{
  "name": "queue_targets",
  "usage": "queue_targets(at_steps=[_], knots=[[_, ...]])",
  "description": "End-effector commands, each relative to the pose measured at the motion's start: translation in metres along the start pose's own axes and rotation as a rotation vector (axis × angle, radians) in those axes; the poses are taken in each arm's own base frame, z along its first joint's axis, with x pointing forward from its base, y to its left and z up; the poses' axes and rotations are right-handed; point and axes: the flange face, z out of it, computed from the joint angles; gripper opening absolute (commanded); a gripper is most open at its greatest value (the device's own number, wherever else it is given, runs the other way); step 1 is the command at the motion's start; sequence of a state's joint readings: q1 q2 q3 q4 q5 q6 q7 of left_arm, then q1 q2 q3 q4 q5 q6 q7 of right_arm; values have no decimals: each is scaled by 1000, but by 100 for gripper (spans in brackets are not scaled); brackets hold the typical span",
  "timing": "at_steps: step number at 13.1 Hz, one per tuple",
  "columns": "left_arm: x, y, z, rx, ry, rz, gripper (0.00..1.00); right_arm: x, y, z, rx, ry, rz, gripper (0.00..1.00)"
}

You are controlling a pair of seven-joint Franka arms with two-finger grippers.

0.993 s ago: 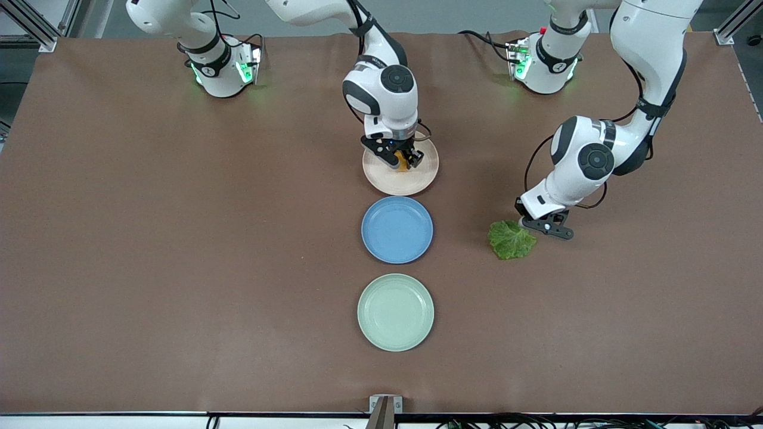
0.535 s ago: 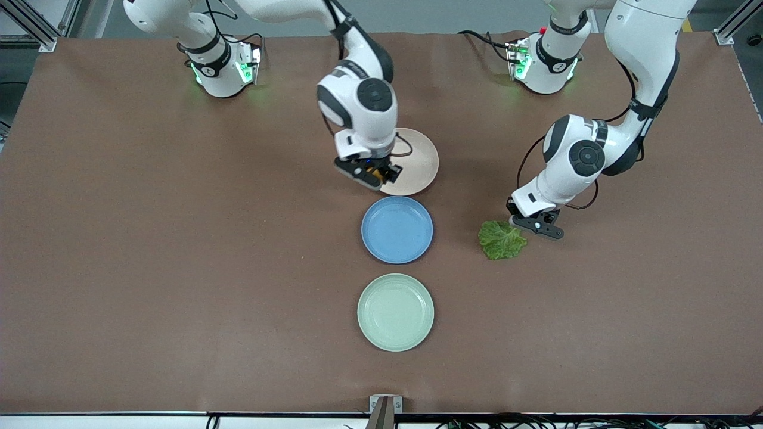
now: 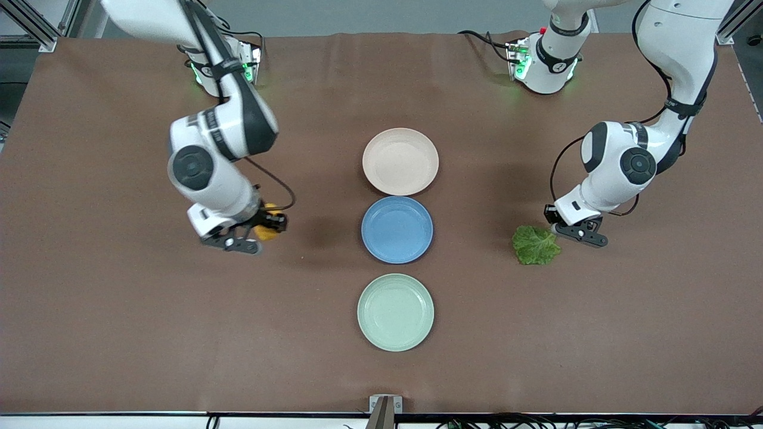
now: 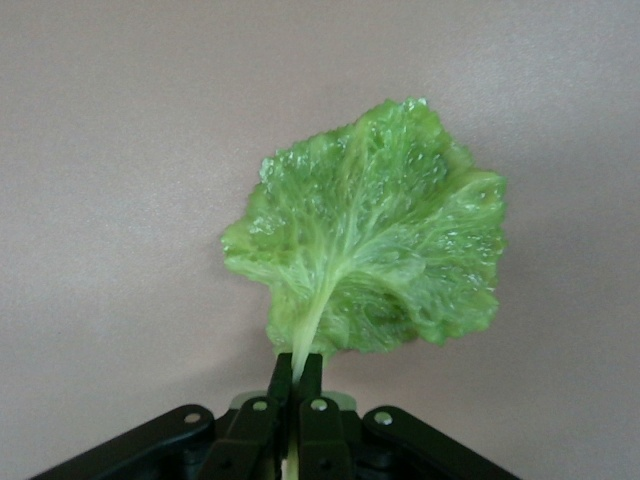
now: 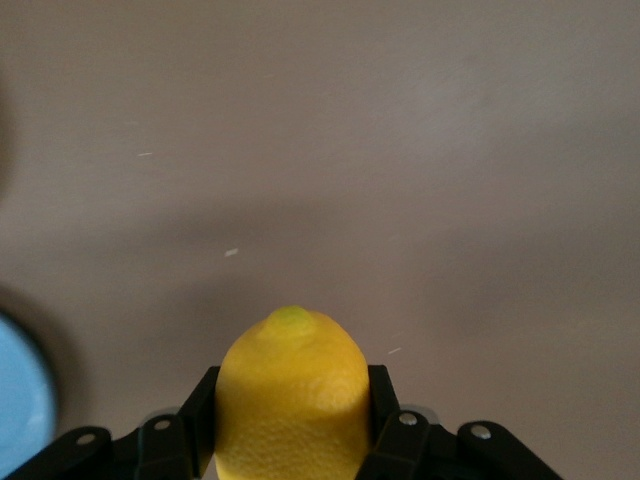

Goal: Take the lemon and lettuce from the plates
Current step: 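Lower the lettuce onto the table while the right gripper carries the lemon away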

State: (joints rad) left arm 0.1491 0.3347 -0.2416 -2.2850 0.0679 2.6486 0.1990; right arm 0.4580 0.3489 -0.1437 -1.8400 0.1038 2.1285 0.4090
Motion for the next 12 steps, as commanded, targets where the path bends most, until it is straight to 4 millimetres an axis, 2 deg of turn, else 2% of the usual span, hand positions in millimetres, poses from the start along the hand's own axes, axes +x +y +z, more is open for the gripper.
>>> queue_targets(at_steps=[1, 2, 4, 6, 7, 9, 10, 12], knots=[[9, -3, -8, 15, 27, -5, 66, 10, 65, 12, 20, -30, -104, 1], [11, -4, -14, 19, 32, -8, 99, 15, 85, 19, 19, -33, -127, 1], [20, -8, -44, 37, 51, -63, 100, 17, 105, 34, 20, -13, -154, 1], [46, -19, -92, 44, -3, -103, 100, 23, 133, 59, 18, 21, -182, 1], [64, -29, -126, 43, -22, -176, 100, 28, 148, 75, 13, 35, -201, 1], [84, -34, -179, 47, -49, -261, 100, 33, 166, 98, 5, 45, -216, 1], [90, -36, -207, 54, -44, -295, 100, 31, 168, 110, 2, 33, -214, 1], [86, -35, -273, 87, -4, -306, 100, 25, 168, 124, -2, 43, -217, 1]])
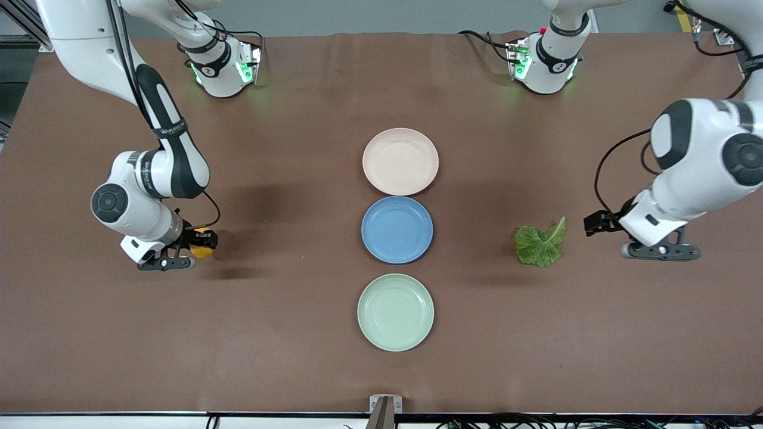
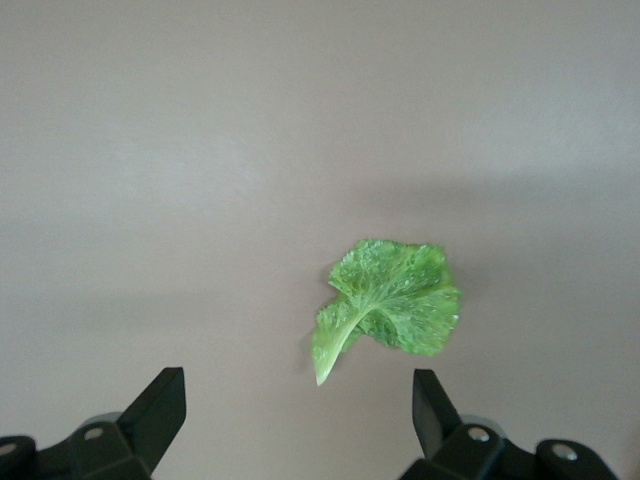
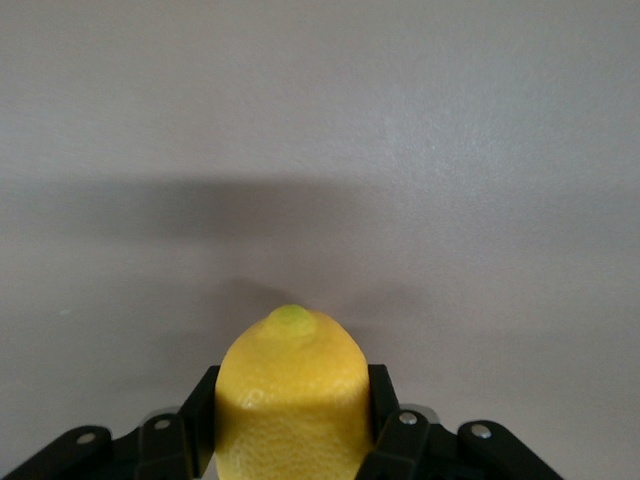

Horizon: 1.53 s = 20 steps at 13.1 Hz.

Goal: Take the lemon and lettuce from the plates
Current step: 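Set the lemon on the table with the right gripper and open it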

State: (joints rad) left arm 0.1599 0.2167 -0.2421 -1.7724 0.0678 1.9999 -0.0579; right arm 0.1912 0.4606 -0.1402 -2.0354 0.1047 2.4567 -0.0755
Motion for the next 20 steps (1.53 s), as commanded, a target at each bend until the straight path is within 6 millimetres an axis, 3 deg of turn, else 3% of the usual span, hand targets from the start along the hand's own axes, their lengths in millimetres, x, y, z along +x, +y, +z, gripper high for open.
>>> queue_targets(at_steps=[1, 3, 5, 6, 8, 9, 11, 13, 15, 17, 20], knots=[[-5, -12, -81, 38, 57, -25, 100, -9, -4, 12, 11, 9, -14, 1], [-6, -37, -144, 46, 94, -70, 100, -10, -3, 17, 10, 5, -12, 1], [-34, -40, -179, 52, 1, -73, 100, -10, -1, 23, 9, -3, -9, 3], [-47, -33, -200, 52, 13, -70, 100, -10, -1, 24, 8, -4, -9, 15], [-66, -16, -228, 62, 45, -49, 100, -8, 1, 21, 10, -4, -1, 100], [-79, -7, -241, 68, 40, -36, 100, -4, 3, 16, 11, 5, 3, 100], [-85, 0, -242, 71, 17, -19, 100, 10, 2, -12, 15, -3, -7, 100], [-89, 1, -244, 50, 13, 37, 100, 31, 8, -66, 24, -96, -4, 100], [-102, -23, -240, -5, -1, -16, 100, 44, 29, -121, -6, -141, 2, 100], [-109, -36, -236, -8, -11, -43, 100, 47, 42, -168, -46, -155, -1, 100], [-117, -35, -238, -3, -10, -37, 100, 42, 69, -225, -21, -133, 55, 100]])
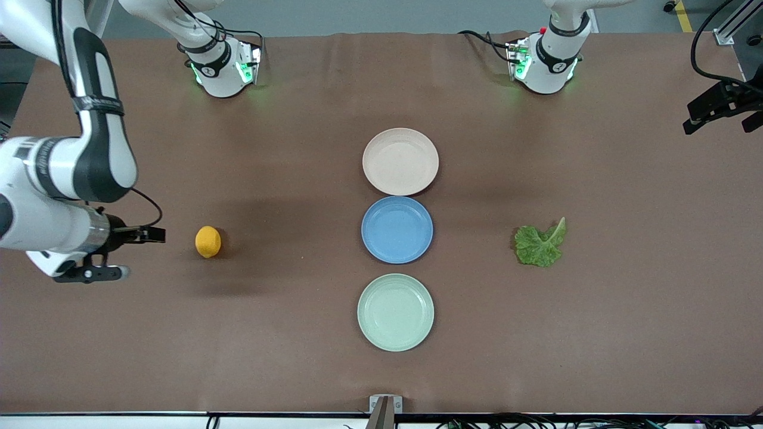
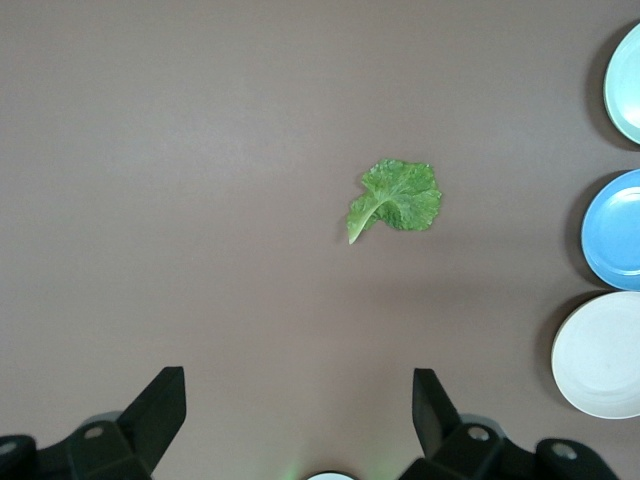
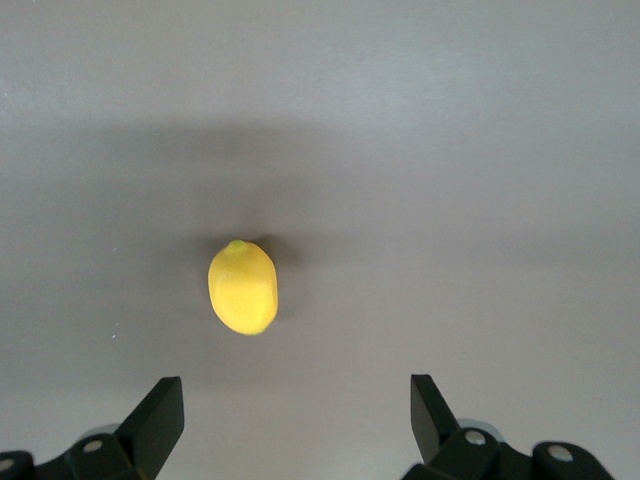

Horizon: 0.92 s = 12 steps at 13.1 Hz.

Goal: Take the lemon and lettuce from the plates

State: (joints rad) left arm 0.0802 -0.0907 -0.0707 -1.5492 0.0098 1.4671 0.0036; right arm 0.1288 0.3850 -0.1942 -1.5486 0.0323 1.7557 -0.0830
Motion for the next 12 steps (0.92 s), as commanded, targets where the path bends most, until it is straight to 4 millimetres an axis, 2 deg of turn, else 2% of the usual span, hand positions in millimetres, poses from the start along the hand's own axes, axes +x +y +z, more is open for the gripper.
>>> queue_targets(at_steps=[1, 3, 5, 7, 10, 12], knots=[[-20, 5, -9, -12, 4, 22, 100, -7, 12, -48, 5, 18, 13, 100], [-28, 27, -12, -4, -7, 40, 100, -10, 16, -75, -1, 25, 19, 100], [-31, 35, -5, 0, -25, 29, 100, -10, 26, -78, 2, 34, 39, 100], [-33, 63, -2, 10, -27, 31, 100, -11, 32, -77, 50, 34, 56, 100], [-32, 64, -2, 10, -21, 28, 100, -23, 31, -84, 79, -2, 68, 100], [-27, 64, 0, 7, -10, 28, 100, -33, 31, -97, 78, 12, 63, 100]])
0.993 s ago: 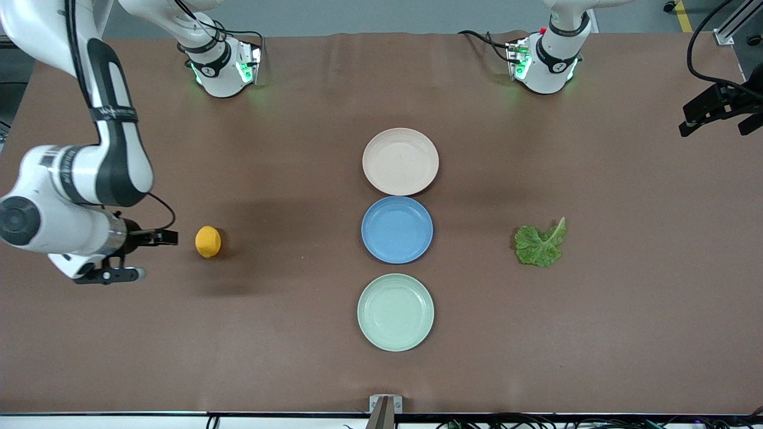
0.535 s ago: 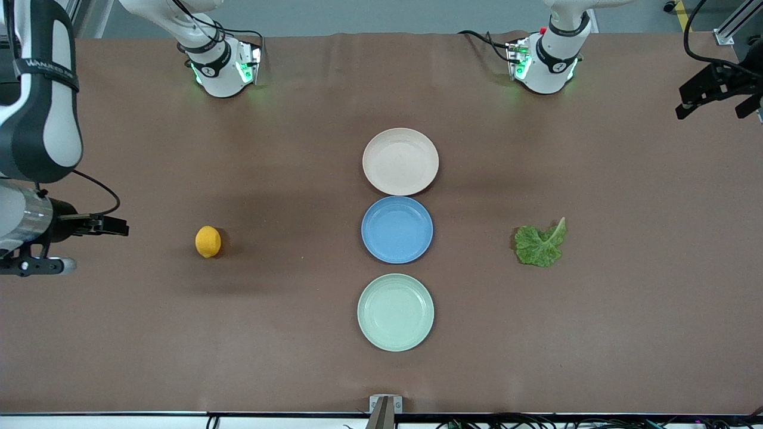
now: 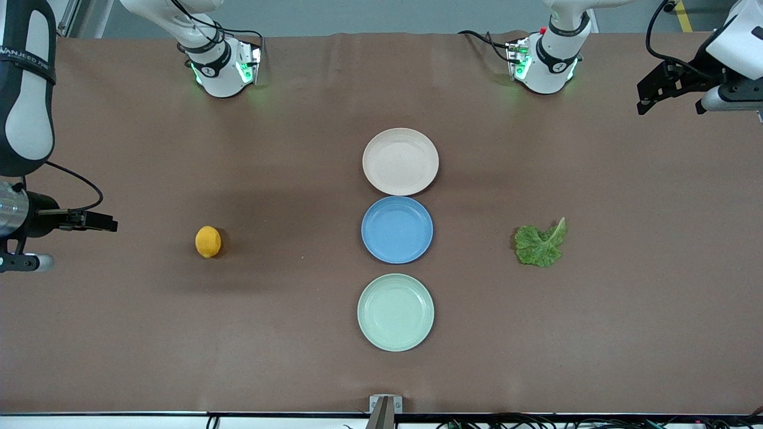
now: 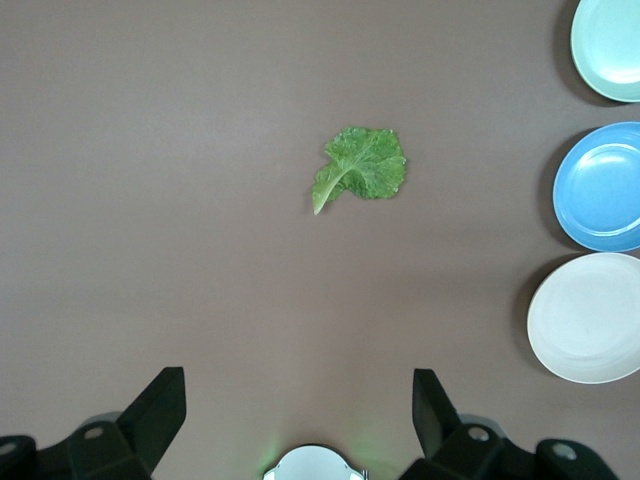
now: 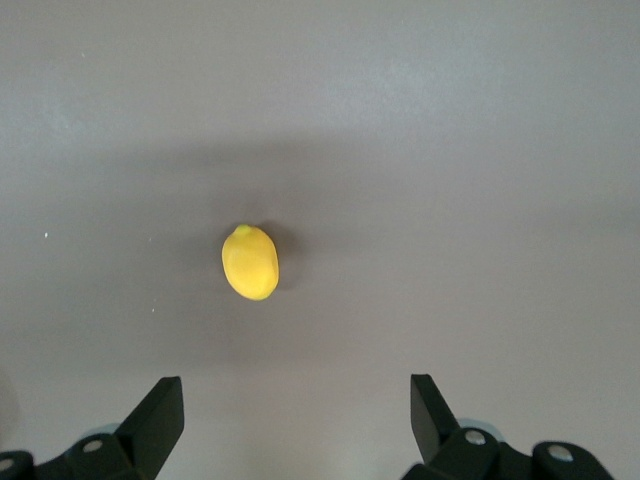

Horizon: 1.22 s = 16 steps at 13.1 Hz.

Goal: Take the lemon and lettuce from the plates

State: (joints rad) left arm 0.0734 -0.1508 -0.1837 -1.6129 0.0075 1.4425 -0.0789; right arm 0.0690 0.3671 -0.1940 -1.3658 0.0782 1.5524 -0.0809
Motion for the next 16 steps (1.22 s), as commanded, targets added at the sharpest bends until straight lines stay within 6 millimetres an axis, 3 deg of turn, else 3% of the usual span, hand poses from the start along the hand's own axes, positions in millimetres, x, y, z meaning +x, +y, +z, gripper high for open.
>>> queue_targets(at_steps=[1, 7, 16], knots=[[-1, -2, -1, -14, 21, -7, 100, -19, -2, -19, 17, 12, 6, 100], [11, -3, 5, -19, 54, 10, 100, -65, 2, -24, -27, 108, -11, 100], [21, -6, 14, -20, 63, 5, 100, -114, -7, -59, -36, 142, -40, 100]])
